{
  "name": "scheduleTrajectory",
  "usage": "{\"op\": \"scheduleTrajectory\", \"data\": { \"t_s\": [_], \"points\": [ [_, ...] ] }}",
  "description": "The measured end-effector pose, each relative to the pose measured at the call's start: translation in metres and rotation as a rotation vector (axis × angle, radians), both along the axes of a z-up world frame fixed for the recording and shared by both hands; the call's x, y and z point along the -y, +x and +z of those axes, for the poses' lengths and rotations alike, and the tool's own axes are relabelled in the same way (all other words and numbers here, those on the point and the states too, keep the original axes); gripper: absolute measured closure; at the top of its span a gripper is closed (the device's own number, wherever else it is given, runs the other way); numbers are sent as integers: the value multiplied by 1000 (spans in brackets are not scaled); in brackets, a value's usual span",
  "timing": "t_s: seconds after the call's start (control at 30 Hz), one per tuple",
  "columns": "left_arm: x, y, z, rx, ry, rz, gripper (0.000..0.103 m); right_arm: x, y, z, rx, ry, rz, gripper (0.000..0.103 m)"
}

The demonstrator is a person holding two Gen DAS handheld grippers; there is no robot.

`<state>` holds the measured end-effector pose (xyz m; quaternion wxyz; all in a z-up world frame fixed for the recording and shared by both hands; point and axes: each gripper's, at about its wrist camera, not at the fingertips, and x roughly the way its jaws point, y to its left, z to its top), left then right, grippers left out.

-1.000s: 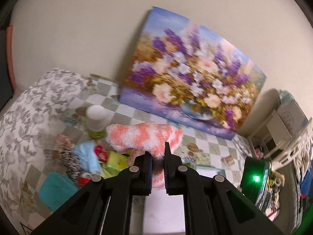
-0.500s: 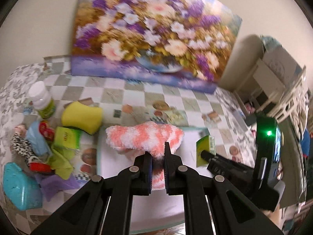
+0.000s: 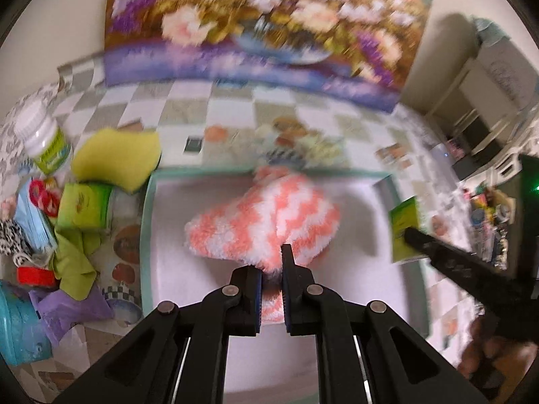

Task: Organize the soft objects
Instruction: 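Carry the towel with the left gripper into the tray while the right gripper places the green box there, then open both grippers and withdraw them from the tray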

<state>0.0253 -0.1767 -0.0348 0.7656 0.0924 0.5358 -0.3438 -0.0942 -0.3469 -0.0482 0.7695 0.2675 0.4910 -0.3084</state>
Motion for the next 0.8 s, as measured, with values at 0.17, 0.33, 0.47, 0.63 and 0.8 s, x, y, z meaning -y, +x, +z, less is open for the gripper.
{"op": "scheduleTrajectory", "data": {
  "t_s": [0.17,0.33,0.47,0.63,0.8],
  "points": [
    [-3,9,-37,-52,82,25,93,-2,3,-11,-40,0,11,79],
    [-11,18,-42,-98,87,64,70,-1,3,-9,-54,-9,0,77],
    [-20,23,-19,-73,46,97,43,-3,2,1,-40,-17,-6,49],
    [-27,27,6,-18,11,111,21,-6,3,19,-9,-37,-15,26],
    [-31,30,17,37,5,125,9,-11,4,29,7,-82,-13,0]
  ]
}}
